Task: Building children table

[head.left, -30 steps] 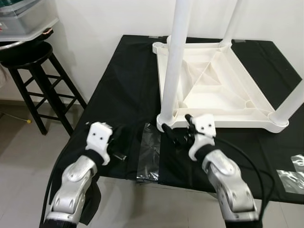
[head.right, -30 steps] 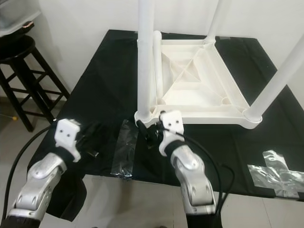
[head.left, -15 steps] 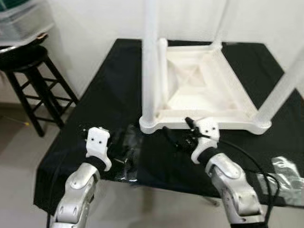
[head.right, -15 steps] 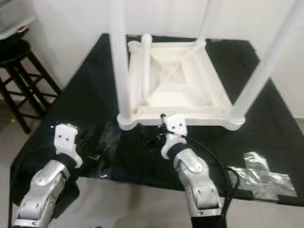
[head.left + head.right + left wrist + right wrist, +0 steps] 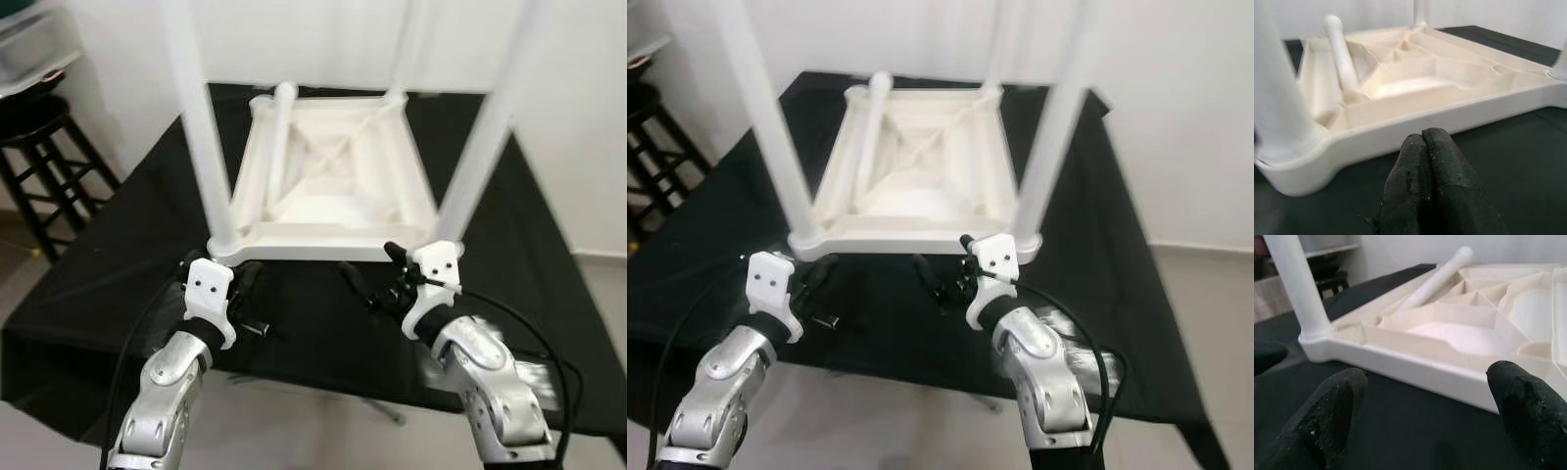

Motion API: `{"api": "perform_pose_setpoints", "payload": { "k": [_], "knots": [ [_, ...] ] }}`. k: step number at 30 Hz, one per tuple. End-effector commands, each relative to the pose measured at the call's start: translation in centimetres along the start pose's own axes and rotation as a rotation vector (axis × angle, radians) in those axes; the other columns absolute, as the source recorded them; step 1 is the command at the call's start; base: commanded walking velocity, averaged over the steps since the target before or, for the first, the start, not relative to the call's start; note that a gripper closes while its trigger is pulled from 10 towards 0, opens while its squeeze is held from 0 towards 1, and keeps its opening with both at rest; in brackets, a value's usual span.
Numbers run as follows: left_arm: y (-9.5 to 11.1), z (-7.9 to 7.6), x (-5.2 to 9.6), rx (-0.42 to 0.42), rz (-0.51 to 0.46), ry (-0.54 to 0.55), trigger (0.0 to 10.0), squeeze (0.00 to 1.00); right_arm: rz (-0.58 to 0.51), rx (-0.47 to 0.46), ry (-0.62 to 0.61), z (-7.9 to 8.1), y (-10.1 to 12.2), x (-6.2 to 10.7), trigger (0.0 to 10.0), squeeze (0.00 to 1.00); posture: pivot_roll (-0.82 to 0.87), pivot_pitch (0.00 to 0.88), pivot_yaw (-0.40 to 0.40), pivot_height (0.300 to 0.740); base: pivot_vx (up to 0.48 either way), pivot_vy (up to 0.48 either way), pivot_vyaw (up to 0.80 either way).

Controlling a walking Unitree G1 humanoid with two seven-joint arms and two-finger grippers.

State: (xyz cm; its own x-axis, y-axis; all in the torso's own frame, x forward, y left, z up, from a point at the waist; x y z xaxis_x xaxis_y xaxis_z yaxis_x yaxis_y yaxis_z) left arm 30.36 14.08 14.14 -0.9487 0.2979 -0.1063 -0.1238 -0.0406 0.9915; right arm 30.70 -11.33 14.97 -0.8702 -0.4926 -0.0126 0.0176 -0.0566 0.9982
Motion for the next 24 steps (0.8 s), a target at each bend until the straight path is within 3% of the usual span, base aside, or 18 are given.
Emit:
{"api": "perform_pose_setpoints", "payload": {
  "k": [1,24],
  "knots": [
    [-0.4,0.4,0.3,-0.005,0.023,0.012,10.0,0.00,-0.002,-0.012,0.018,0.4,-0.1,-0.1,10.0,0.00,0.04,0.118,-0.007,0.740,0.000,-0.450,0.00],
    [0.0,-0.1,0.0,-0.019,0.014,-0.017,10.0,0.00,0.006,-0.008,-0.038,-0.7,-0.3,-0.2,10.0,0.00,0.03,0.121,-0.013,0.740,0.000,-0.449,0.00]
  ]
}}
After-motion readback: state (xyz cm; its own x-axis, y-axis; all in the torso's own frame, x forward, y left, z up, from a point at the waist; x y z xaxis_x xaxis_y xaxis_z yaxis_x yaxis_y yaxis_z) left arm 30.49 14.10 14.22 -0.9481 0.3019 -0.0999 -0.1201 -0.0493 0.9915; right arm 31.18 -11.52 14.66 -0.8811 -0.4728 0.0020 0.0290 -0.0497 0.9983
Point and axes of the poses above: a point about 5 cm out from each wrist's last joint towards the gripper, its own x axis pointing back from the gripper into the wrist, its own y axis along the axis of the wrist's last joint, z = x × y, the point moved 3 cm from there along -x, pointing out of the wrist towards the gripper, and after that the axes turned 1 degree about -x, right-handed, at the moved point
